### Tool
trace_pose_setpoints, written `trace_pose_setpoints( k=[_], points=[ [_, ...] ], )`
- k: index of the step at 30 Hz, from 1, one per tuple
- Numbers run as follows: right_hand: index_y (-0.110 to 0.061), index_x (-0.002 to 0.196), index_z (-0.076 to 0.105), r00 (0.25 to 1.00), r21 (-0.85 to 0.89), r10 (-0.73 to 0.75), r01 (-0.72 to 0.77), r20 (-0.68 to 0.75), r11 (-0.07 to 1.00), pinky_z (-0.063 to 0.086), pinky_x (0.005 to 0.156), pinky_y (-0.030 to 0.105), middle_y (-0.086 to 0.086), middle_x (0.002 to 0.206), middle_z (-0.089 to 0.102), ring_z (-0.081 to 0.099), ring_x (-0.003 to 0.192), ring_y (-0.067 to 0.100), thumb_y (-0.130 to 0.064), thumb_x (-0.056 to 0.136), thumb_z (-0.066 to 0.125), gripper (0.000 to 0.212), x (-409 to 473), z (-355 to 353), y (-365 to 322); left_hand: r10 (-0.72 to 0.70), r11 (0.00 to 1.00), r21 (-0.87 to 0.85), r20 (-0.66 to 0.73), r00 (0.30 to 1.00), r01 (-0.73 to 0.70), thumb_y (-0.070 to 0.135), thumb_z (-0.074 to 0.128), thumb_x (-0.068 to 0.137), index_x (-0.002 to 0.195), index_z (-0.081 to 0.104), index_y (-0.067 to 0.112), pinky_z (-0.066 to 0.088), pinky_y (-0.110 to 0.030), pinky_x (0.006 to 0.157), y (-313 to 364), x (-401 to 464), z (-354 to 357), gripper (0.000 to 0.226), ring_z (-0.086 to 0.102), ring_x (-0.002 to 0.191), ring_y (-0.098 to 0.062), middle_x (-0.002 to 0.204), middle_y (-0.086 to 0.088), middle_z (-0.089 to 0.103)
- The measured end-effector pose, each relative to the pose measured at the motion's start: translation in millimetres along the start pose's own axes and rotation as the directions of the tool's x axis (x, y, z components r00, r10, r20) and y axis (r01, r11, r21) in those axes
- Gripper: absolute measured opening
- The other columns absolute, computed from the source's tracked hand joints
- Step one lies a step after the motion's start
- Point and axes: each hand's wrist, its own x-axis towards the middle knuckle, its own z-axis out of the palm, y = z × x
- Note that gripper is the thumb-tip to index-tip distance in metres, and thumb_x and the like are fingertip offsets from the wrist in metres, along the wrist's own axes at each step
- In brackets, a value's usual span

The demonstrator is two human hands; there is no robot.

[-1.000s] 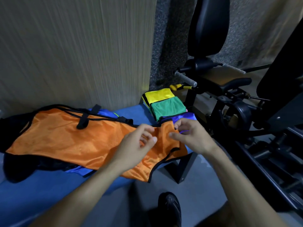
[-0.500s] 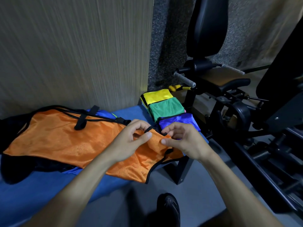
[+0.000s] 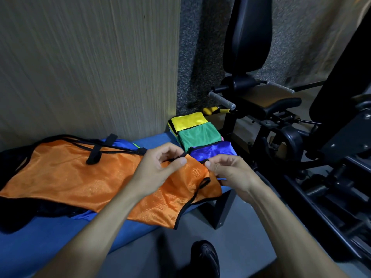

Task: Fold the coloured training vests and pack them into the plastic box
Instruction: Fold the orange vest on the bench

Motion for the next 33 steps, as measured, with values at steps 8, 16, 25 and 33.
trace_pose_setpoints(
  k=[8,16,25,33],
  points=[
    [-0.003,0.087,0.067,0.976,0.017,-0.043,0.048,-0.215,0.999,0.052,0.06,0.032,0.01,0.078,0.066,0.061,0.069,0.022,-0.029,0.096,0.069,0.028,10,3,-7,0.023,0.993,0.1,0.35,0.937,-0.062,0.013,0.067,0.097,0.104,0.067,0.023,0.047,-0.02,0.086,29,45,12,0.013,0.063,0.094,-0.003,0.097,0.016,0.068],
    [0.006,0.096,0.061,0.947,-0.059,-0.169,0.158,-0.274,0.986,0.044,0.065,0.043,0.016,0.077,0.058,0.048,0.07,0.028,-0.023,0.1,0.062,0.029,15,6,-10,-0.003,0.941,0.324,0.302,0.953,-0.099,0.022,0.07,0.089,0.111,0.059,0.027,0.049,-0.032,0.087,-4,82,32,0.025,0.059,0.093,-0.01,0.102,0.009,0.062],
    [-0.008,0.09,0.069,0.932,-0.217,-0.258,0.204,-0.255,0.954,0.047,0.065,0.037,0.003,0.073,0.062,0.056,0.067,0.019,-0.045,0.089,0.075,0.038,12,4,-11,-0.026,0.876,0.466,0.306,0.952,-0.125,0.017,0.068,0.095,0.104,0.066,0.021,0.035,-0.013,0.078,-13,89,39,0.01,0.048,0.087,0.01,0.102,0.008,0.052],
    [-0.002,0.085,0.07,0.941,-0.139,-0.042,-0.005,-0.335,0.99,0.059,0.078,0.054,0.02,0.08,0.075,0.067,0.068,0.028,-0.009,0.087,0.077,0.011,16,2,-12,0.028,0.807,0.577,0.177,0.984,-0.127,0.031,0.067,0.095,0.111,0.061,0.032,0.044,-0.02,0.085,-18,36,0,0.017,0.054,0.096,0.0,0.107,0.016,0.052]
  ],
)
